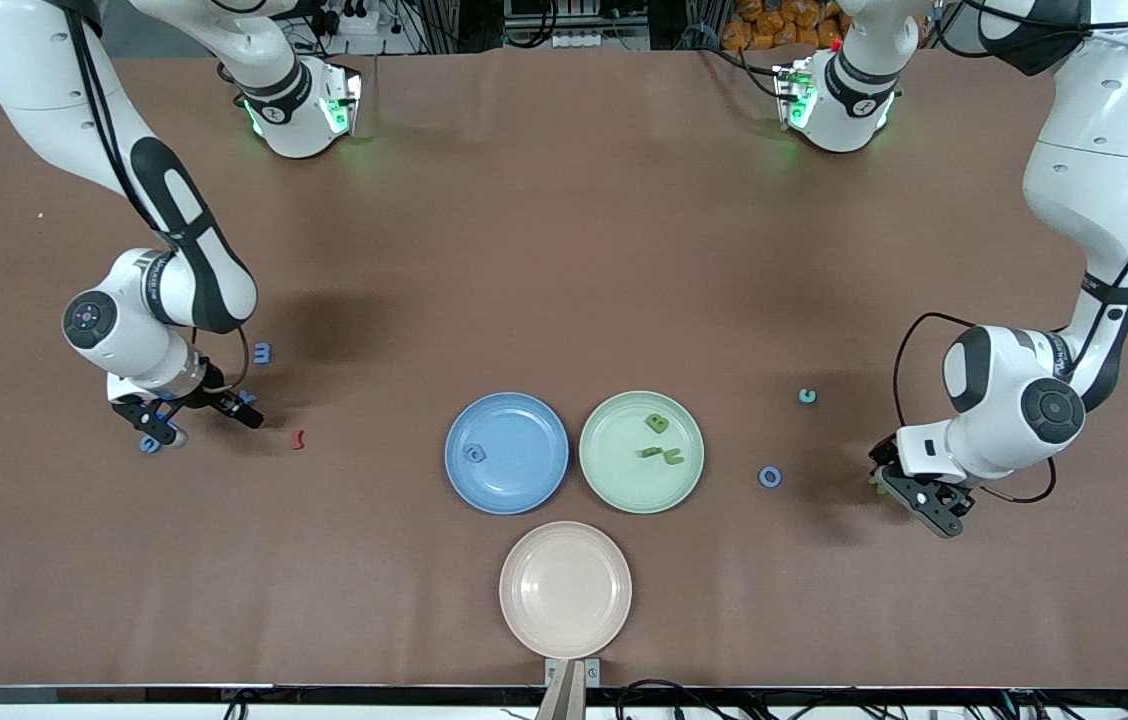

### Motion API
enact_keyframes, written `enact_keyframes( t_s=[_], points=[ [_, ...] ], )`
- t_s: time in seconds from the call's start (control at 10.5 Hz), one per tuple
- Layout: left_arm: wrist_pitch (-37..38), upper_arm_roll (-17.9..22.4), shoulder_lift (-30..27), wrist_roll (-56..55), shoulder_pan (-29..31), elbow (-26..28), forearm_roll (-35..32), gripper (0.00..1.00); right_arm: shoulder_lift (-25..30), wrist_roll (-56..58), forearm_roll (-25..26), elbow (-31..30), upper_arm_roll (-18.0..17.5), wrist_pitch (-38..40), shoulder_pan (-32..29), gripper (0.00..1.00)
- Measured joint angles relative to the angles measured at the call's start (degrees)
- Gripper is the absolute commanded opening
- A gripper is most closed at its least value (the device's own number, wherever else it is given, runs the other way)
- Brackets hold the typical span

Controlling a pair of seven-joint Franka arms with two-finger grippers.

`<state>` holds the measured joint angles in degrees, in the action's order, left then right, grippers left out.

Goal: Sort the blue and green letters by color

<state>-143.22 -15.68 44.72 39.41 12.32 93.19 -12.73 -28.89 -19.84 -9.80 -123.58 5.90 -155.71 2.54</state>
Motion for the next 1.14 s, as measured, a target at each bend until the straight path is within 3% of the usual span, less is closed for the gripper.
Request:
enact_keyframes(
  t_s=[0.09,0.19,0.47,0.76,0.95,1.14],
  points=[
    [0.5,-0.1,0.0,0.0,0.0,0.1,0.8,0.85,0.0,0.0,0.0,0.0,0.0,0.1,0.1,0.18],
    [1.1,-0.1,0.0,0.0,0.0,0.1,1.7,0.85,-0.1,0.0,0.0,0.0,0.0,0.2,0.1,0.0],
    [2.4,-0.1,0.0,0.0,0.1,0.1,2.9,0.74,0.2,0.0,0.0,0.1,-0.2,0.3,0.8,0.0],
    [2.5,-0.1,0.1,0.0,0.1,0.2,3.0,0.54,0.3,0.0,0.0,0.2,-0.3,0.3,1.6,0.0],
    [2.6,-0.1,0.2,0.0,0.1,0.2,3.1,0.53,0.3,0.0,0.0,0.2,-0.3,0.5,1.6,0.0],
    [2.6,-0.1,0.4,0.0,0.1,0.2,3.2,0.3,0.4,0.0,0.0,0.2,-0.3,1.2,1.6,0.0]
  ],
)
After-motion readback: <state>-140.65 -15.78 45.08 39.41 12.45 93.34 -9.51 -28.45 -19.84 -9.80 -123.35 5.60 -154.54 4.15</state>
